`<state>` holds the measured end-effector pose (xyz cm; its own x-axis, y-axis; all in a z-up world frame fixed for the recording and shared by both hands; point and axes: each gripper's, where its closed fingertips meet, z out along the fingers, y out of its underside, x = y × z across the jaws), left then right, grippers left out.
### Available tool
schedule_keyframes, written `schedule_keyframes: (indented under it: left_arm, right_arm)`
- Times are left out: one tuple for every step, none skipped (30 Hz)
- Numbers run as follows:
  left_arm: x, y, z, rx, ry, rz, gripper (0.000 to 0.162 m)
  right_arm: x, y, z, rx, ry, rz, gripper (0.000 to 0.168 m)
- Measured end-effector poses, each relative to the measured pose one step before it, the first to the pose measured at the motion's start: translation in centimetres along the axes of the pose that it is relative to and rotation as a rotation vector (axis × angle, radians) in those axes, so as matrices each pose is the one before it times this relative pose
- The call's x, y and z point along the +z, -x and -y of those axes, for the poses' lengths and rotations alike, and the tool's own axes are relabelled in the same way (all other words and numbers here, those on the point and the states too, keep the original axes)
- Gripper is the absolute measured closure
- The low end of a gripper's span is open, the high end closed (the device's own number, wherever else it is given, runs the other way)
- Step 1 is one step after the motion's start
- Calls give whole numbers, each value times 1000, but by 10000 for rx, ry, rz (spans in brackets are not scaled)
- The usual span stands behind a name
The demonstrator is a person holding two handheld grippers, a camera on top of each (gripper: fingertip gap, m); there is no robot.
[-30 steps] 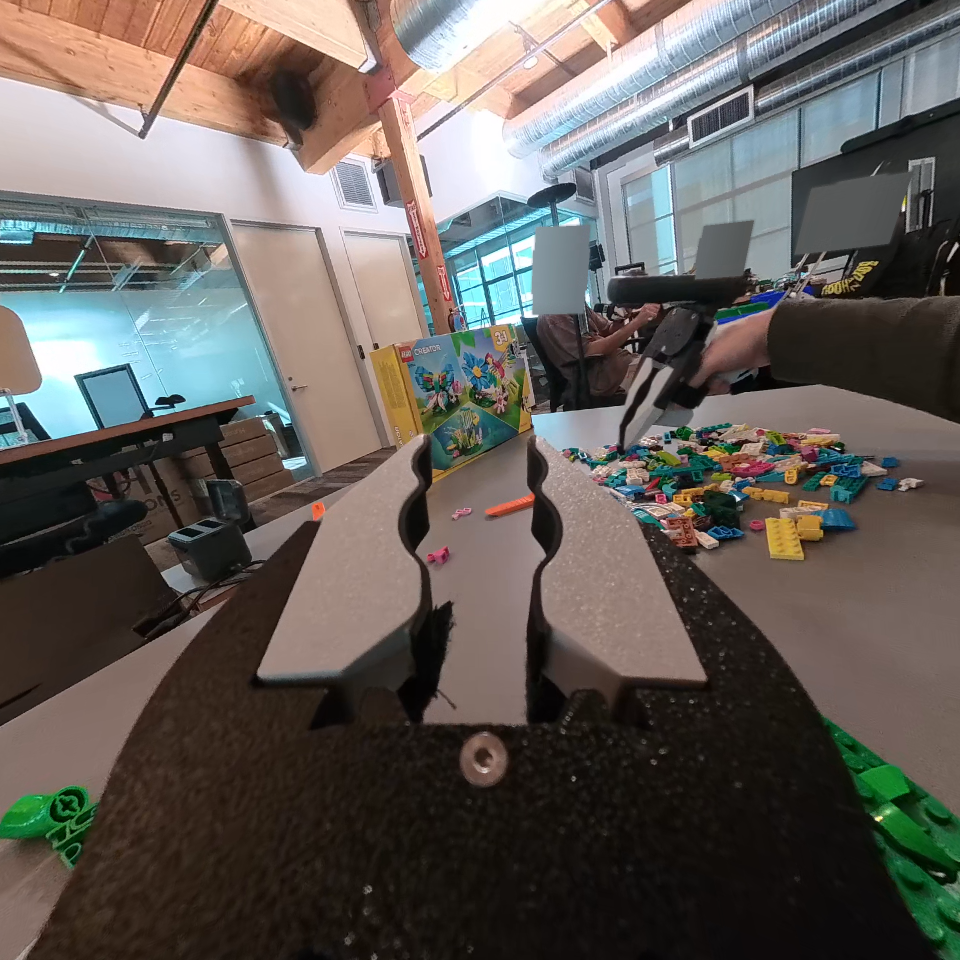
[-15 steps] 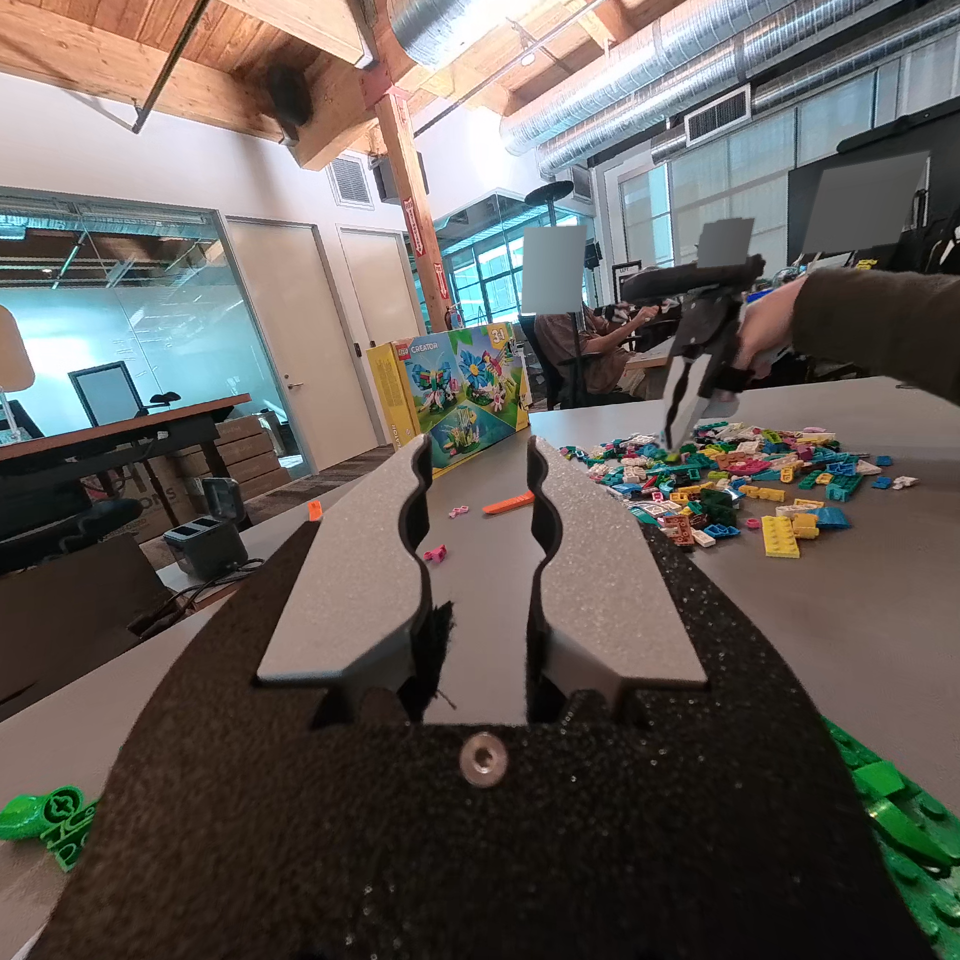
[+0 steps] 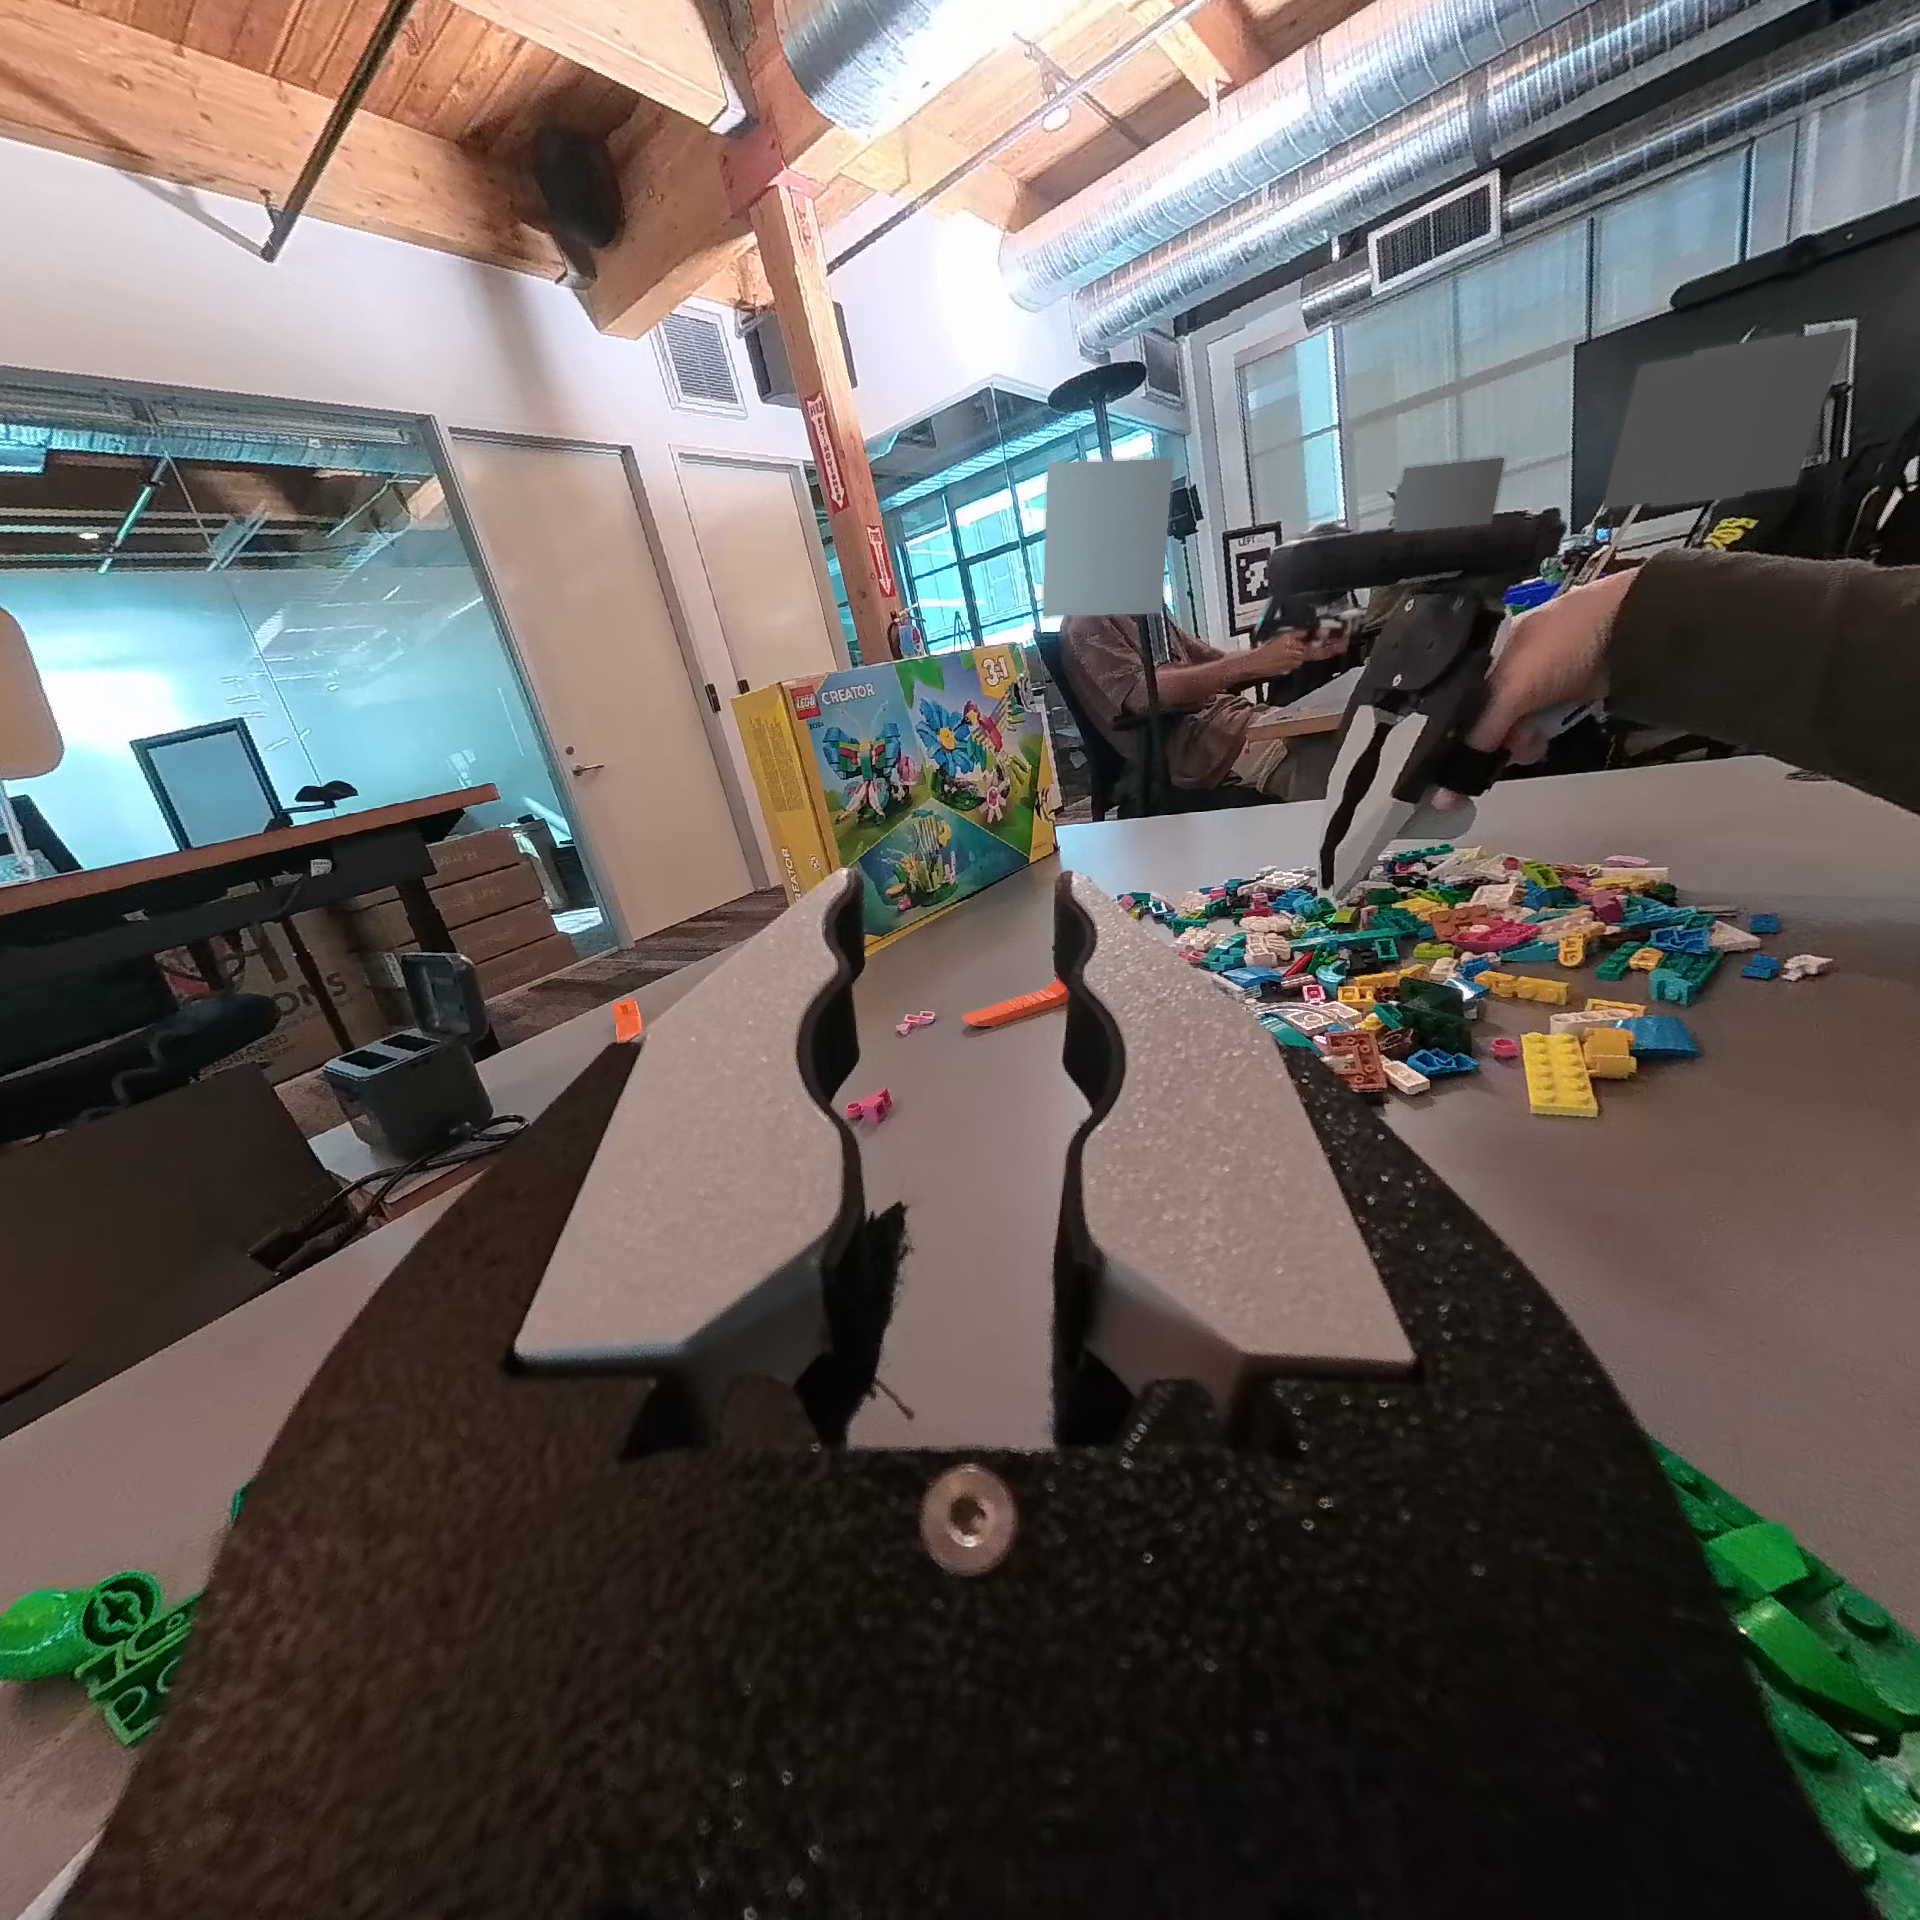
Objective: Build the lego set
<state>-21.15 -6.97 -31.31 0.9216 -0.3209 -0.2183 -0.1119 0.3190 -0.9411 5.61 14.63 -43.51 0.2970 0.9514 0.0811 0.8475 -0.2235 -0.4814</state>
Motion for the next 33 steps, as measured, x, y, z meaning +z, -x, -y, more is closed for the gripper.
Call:
schedule_keyframes:
  left_arm:
    - [-2,-12,-3,-1,2,-8,128]
    - [7,-3,-6,-3,2,-3,128]
    - [-7,2,7,3,-3,2,128]
    - [-3,-4,-10,0,0,-1,128]
    - [9,-3,-4,-2,0,-3,128]
    - [-4,12,-1,-1,0,3,128]
    - [-6,-5,8,-1,-4,-1,128]
    - [0,-11,0,0,0,-8,128]
    - [1,-9,-5,5,4,-2,128]
    - [0,-2,0,4,0,-3,128]
    - [11,-10,-5,1,2,-4,128]
    - [5,-2,-10,-1,5,-4,128]
    - [1,1,2,0,-1,0,128]
    - [-4,3,-1,-2,0,-4,128]
    - [7,-1,-7,-2,3,-2,128]
    - [1,-5,2,0,-1,-3,128]
    - [0,-1,0,-1,0,0,128]
    - [-2,0,-4,1,3,0,128]
    - [7,-4,-7,2,3,-6,128]
    - [2,-17,-2,4,3,-7,128]
    - [9,-8,-8,7,5,-5,128]
    - [1,-5,-4,7,4,-1,128]
    - [-7,-16,-4,6,-1,-4,128]
    - [0,3,0,0,0,2,128]
    - [3,23,-3,-5,-2,3,128]
    - [-4,4,-2,-6,0,0,129]
    - [9,0,2,-1,3,-3,129]
    - [6,11,-14,7,1,3,129]
    - [30,100,-16,13,2,49,129]
    - [49,238,-42,-16,10,110,129]
    - [38,233,-46,-68,13,90,129]
    - [-2,135,15,-92,-11,29,129]
    - [-49,110,54,-61,-45,39,129]
  right_arm:
    - [15,-145,-172,77,69,-35,156]
    - [72,78,25,149,-24,109,154]
    - [119,95,140,222,-86,141,151]
    - [126,92,79,205,-67,144,148]
    - [128,18,-42,166,-5,90,146]
    - [92,-19,-57,163,-15,57,144]
    - [56,-26,14,161,-60,39,143]
    - [12,-13,67,149,-87,37,142]
    - [26,20,73,118,-89,36,142]
    - [33,-37,79,77,-77,-15,143]
    - [28,0,34,17,-38,-35,143]
    - [15,-9,0,-21,-4,-66,144]
    - [-1,8,-32,-63,14,-62,145]
    - [-15,204,-62,-152,30,71,148]
    - [4,238,-24,-139,5,89,153]
    - [21,9,-14,-93,17,-38,161]
    - [6,5,-17,-110,16,-36,162]
    - [-4,37,-18,-122,39,-15,162]
    - [6,26,-22,-167,60,-39,162]
    - [-7,20,5,-177,49,-66,162]
    - [-2,89,0,-151,47,-21,162]
    - [-4,142,22,-130,29,26,162]
    - [-22,59,34,-105,9,-23,162]
    - [-40,5,44,-75,-7,-40,162]
    - [-106,9,99,-64,-51,-44,162]
    - [-179,12,187,-68,-99,-49,162]
    - [-230,54,279,-78,-146,-41,162]
    - [-252,126,422,-65,-194,-20,162]
    - [-226,207,719,-49,-259,8,162]
    - [-118,254,1135,-81,-325,-21,162]
    - [81,339,1584,-172,-405,-37,162]
    - [446,627,2087,-185,-533,62,162]
    - [942,1049,2342,-142,-550,226,162]
